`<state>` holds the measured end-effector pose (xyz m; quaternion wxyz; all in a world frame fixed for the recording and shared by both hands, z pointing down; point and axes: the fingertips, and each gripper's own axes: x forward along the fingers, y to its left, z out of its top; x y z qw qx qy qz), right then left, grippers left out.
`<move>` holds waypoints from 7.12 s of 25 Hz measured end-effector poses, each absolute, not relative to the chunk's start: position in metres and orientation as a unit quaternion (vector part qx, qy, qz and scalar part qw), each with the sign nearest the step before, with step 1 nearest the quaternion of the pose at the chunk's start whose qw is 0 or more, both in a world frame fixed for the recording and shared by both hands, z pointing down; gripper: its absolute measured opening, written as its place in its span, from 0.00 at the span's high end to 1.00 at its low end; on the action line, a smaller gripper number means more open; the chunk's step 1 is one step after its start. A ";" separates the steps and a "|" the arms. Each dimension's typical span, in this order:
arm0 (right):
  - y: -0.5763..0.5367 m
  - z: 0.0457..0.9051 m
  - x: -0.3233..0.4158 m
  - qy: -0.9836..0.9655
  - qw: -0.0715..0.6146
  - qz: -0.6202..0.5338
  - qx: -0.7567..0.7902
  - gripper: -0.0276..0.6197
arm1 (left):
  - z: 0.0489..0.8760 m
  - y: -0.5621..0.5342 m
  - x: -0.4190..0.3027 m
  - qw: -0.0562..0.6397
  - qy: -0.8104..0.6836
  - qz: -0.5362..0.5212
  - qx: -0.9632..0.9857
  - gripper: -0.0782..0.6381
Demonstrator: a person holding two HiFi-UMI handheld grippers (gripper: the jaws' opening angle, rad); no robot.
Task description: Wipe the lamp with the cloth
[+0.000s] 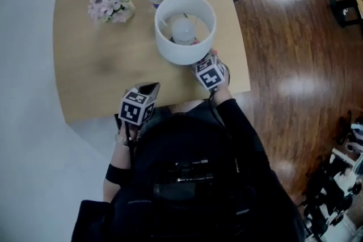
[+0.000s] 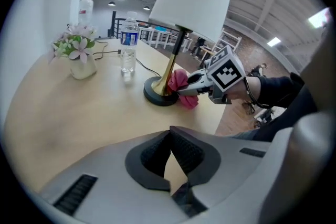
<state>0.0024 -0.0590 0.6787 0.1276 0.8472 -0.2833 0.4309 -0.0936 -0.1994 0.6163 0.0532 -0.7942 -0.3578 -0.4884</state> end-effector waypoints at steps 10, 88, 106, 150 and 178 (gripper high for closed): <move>-0.086 0.676 -0.012 -0.187 0.105 0.435 0.874 0.77 | 0.622 -0.263 -0.091 0.090 -0.438 -0.479 -0.756 0.89; -0.039 0.678 0.007 -0.222 0.063 0.386 0.893 0.78 | 0.624 -0.184 -0.096 0.070 -0.418 -0.500 -0.755 0.89; -0.054 0.671 0.043 -0.510 0.107 0.324 0.789 0.77 | 0.627 -0.138 -0.102 0.042 -0.269 -0.542 -0.795 0.89; -0.166 0.650 0.075 -0.822 0.173 0.217 0.497 0.77 | 0.649 -0.090 -0.102 0.047 -0.183 -0.632 -0.752 0.89; -0.075 0.674 0.081 -0.674 0.192 0.295 0.649 0.78 | 0.659 -0.046 -0.115 0.102 -0.296 -0.624 -0.716 0.89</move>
